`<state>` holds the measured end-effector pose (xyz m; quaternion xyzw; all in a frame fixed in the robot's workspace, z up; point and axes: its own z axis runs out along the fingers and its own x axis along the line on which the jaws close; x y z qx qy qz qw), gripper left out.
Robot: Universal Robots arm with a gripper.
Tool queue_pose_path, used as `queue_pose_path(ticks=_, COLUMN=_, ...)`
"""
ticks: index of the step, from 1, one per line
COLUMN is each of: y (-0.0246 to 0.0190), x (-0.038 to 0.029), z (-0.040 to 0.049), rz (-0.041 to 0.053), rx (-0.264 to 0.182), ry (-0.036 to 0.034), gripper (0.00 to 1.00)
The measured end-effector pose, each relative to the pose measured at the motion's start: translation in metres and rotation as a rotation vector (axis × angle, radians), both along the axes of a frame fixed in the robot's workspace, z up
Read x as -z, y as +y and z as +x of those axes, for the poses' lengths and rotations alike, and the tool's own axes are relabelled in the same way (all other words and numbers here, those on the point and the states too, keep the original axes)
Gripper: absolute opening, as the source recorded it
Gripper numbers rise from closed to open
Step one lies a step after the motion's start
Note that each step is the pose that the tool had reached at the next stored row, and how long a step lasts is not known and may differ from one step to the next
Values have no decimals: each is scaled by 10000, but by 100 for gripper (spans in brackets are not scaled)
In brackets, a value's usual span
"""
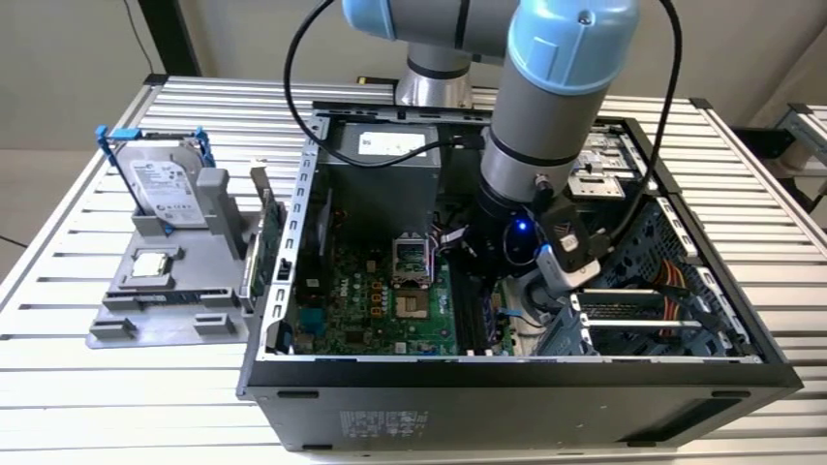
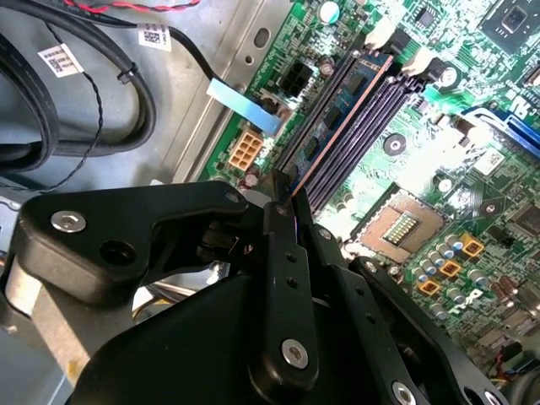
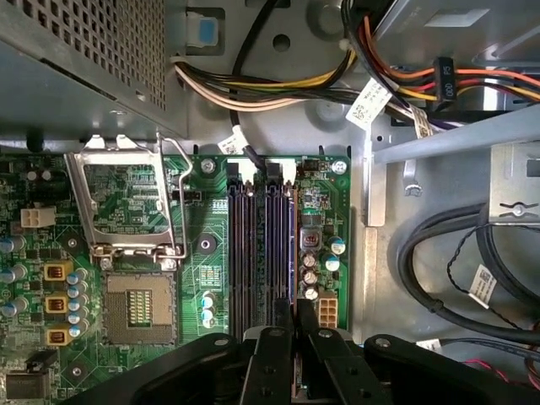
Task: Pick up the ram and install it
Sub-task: 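Insert the ram into the slot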
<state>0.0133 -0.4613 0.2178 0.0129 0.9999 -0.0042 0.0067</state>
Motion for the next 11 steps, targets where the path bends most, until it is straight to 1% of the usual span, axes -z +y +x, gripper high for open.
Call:
queue_pose_path(ticks=6, y=-1, x=5, z=-11, rz=0, rx=37, ry=0, gripper=0)
queue_pose_path(ticks=11, y=-1, x=32, z=-13, rz=-16, rx=78, ry=0, gripper=0)
